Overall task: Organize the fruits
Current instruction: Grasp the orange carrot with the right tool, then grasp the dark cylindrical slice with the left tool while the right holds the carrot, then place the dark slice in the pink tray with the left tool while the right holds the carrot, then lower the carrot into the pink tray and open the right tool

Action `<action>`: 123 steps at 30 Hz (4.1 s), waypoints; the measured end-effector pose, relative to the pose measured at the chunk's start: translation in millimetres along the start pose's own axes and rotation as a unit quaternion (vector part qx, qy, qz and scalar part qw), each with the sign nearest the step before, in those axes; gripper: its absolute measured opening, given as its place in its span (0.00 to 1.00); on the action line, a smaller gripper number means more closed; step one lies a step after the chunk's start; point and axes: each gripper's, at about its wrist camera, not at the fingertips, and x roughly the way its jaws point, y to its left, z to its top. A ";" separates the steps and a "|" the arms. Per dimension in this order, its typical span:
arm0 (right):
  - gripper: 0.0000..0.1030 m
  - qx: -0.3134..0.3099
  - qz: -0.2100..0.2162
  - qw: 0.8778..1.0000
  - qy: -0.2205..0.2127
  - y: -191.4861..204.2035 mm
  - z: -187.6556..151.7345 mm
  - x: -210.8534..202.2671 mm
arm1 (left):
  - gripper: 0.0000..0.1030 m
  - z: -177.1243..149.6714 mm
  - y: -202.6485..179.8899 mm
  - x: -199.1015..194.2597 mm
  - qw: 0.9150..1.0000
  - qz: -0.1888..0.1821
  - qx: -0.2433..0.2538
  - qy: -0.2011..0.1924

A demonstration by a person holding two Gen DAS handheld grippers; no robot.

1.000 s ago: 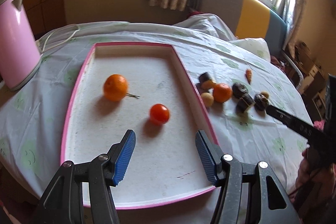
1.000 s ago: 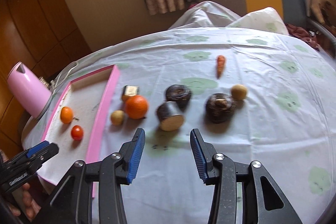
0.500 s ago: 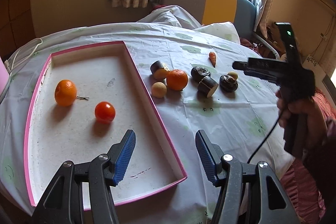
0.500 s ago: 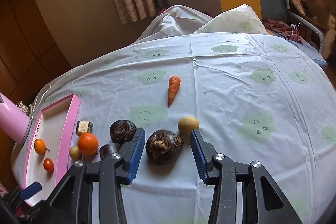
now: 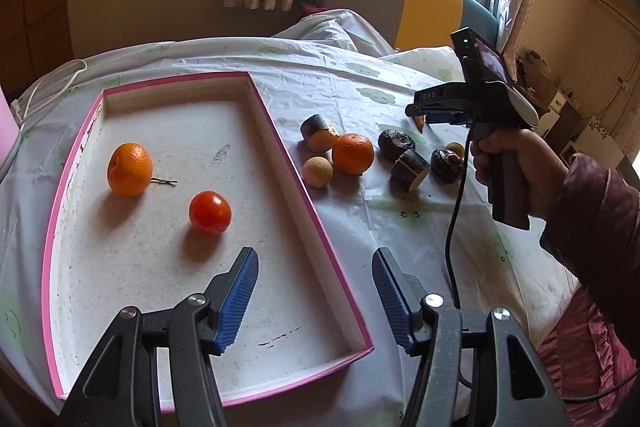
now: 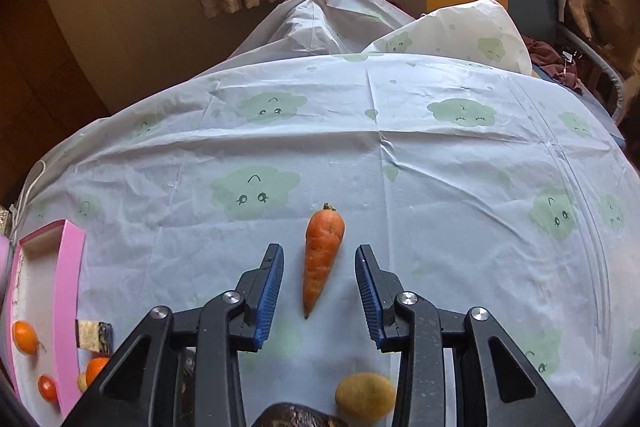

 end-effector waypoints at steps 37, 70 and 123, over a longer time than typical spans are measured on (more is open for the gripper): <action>0.19 0.011 -0.042 0.999 -0.025 -71.8 -54.7 -36.7 | 0.49 43.0 -57.8 50.4 0.997 -0.039 -0.053 0.048; 0.20 0.014 -0.047 0.997 -0.053 -69.9 -62.5 -36.7 | 0.41 59.6 -83.9 70.1 1.000 0.009 -0.017 0.018; 0.18 0.004 -0.038 0.996 -0.074 -54.3 -91.2 -89.0 | 0.44 27.8 62.1 -15.3 0.986 0.133 -0.098 -0.023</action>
